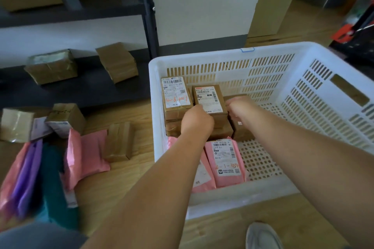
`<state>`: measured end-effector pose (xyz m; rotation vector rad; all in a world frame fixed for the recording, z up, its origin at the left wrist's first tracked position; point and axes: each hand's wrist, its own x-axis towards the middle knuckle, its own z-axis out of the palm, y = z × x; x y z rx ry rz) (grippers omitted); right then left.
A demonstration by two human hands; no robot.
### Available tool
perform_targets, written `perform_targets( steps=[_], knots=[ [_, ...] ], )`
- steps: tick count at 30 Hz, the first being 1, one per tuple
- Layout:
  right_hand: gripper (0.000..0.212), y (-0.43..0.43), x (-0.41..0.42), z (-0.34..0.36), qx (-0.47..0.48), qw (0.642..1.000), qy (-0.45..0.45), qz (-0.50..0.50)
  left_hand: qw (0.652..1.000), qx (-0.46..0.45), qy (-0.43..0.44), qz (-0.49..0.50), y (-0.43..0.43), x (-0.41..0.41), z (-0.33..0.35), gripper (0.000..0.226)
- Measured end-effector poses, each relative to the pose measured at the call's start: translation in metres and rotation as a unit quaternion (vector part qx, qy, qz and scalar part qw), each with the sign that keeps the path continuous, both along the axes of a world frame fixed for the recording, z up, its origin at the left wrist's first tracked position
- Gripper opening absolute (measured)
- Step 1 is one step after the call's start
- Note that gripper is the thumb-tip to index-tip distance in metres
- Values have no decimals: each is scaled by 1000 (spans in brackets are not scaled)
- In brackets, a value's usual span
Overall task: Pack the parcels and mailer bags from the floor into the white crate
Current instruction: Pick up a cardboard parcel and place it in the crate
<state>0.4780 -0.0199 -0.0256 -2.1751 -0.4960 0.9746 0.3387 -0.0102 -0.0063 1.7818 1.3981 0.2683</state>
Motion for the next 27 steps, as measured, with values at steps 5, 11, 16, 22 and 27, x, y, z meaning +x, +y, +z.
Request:
perform_targets(
  steps=[5,11,16,22,27],
  knots=[
    [25,3,-41,42,106,993,14,-43,992,91,-80,42,-11,-41,38,42],
    [22,-9,-120,80,194,978,-47,62,975,188,-74,93,3,-129,58,59],
    [23,-16,-191,88,238,954,-114,143,967,179,-19,182,21,-220,55,61],
    [18,2,-294,71,176,957,-29,229,937,120,45,325,1,-338,25,45],
    [11,11,-384,45,127,945,-3,303,904,37,117,409,-29,-425,-6,43]
  ],
)
